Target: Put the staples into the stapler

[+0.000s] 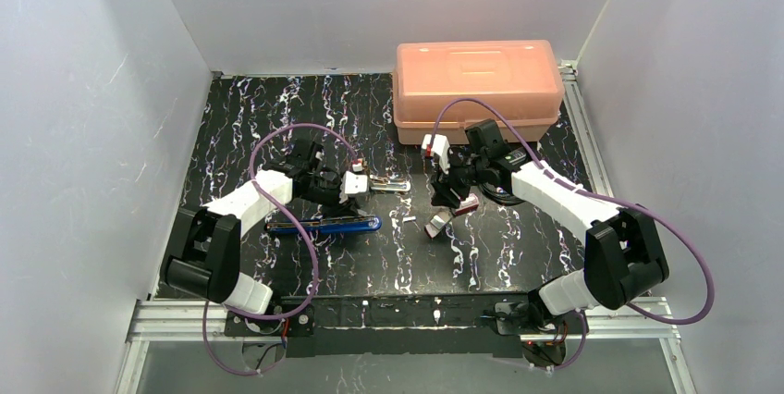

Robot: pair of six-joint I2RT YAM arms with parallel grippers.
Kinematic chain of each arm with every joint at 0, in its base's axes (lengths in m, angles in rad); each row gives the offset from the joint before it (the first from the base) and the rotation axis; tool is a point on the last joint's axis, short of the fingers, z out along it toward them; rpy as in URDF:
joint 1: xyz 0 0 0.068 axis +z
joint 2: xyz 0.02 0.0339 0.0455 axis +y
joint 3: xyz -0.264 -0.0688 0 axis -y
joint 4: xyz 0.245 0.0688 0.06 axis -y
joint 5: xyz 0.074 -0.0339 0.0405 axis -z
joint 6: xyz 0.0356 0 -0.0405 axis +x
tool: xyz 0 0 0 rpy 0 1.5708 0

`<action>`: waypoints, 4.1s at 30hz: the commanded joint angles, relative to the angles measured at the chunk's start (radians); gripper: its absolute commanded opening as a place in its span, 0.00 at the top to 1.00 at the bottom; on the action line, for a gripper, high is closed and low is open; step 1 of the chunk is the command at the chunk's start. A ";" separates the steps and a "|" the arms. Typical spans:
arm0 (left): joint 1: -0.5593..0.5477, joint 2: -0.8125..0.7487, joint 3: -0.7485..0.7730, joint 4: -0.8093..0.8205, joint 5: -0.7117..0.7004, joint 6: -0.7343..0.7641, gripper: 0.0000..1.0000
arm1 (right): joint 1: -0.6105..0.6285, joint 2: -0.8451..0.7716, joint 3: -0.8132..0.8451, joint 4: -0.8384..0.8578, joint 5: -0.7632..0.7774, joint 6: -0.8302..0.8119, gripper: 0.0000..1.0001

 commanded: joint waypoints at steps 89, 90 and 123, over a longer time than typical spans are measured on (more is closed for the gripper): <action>-0.031 0.039 0.049 -0.054 -0.024 -0.043 1.00 | -0.027 0.008 -0.011 0.023 0.000 -0.012 0.44; -0.032 0.037 0.048 -0.054 -0.021 -0.043 1.00 | -0.026 0.008 -0.011 0.022 0.000 -0.012 0.44; -0.028 0.025 0.041 -0.040 -0.031 -0.076 1.00 | -0.028 0.015 -0.009 0.022 0.001 -0.013 0.45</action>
